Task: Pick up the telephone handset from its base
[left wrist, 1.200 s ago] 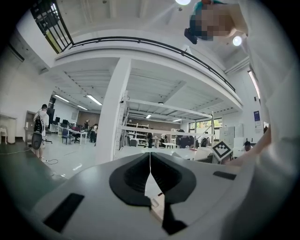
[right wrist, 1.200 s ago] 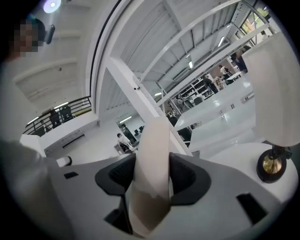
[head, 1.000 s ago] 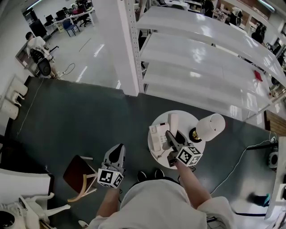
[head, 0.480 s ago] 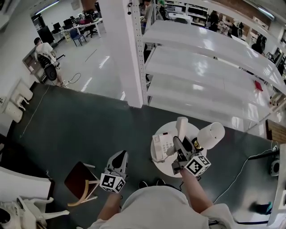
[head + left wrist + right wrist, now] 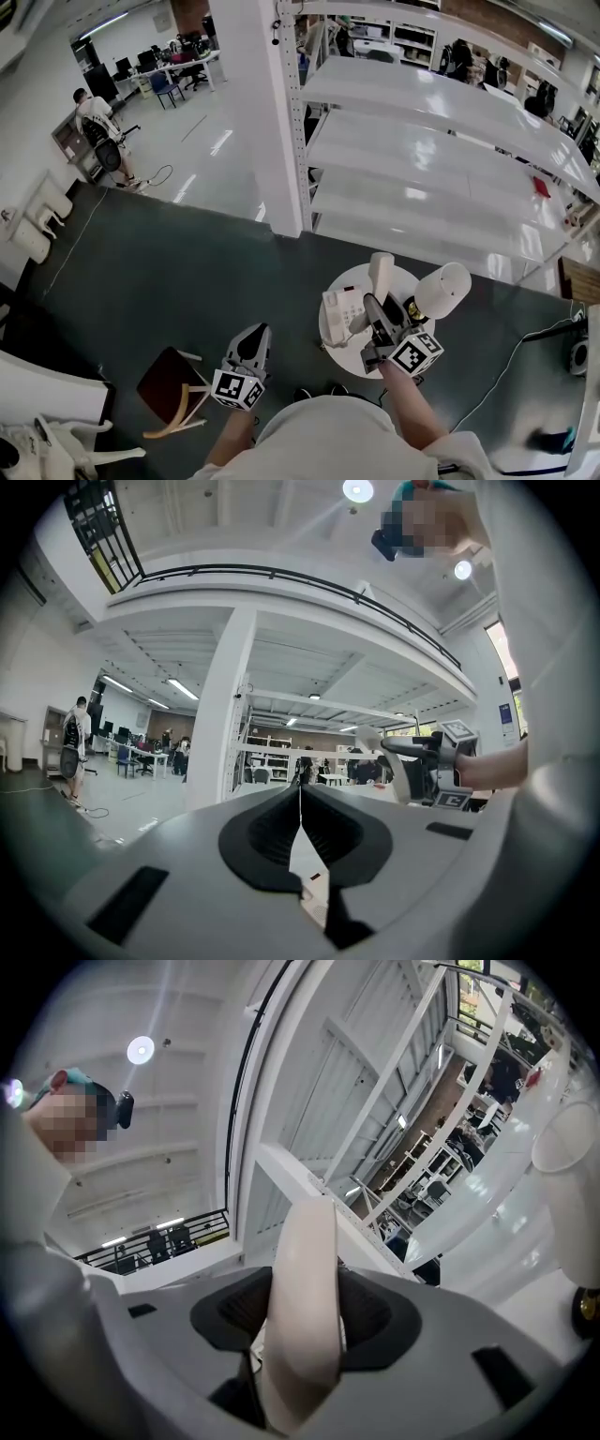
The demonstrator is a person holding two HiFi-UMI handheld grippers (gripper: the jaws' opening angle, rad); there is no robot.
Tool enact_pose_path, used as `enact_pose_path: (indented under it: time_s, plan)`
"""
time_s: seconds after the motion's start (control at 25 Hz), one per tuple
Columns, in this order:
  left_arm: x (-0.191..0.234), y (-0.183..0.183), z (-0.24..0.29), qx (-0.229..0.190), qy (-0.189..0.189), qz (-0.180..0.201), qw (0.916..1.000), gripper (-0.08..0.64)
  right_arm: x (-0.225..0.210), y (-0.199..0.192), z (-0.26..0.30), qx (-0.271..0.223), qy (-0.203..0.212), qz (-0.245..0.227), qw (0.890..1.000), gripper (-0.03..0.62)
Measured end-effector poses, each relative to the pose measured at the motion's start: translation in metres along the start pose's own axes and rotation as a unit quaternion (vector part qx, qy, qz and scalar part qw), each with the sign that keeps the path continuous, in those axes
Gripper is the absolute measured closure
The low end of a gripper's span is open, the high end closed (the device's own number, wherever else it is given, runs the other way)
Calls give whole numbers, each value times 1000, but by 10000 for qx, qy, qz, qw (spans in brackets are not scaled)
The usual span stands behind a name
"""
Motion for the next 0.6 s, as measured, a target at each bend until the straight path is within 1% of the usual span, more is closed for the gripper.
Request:
enact_pose_path:
  time_s: [0.6]
  plan:
    - [3,1,-3,1,18,-12,10000,540,3,-2,0,25,14,-6,10000,373]
Point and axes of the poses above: the fingertips, and each gripper's own axes: z forward along the fingers, x to its left, y out of its top, the point moved 10 cm from there along -z, backward along the fingers, and after that the axes turned 3 degrees about -y, right-handed, at the moved point
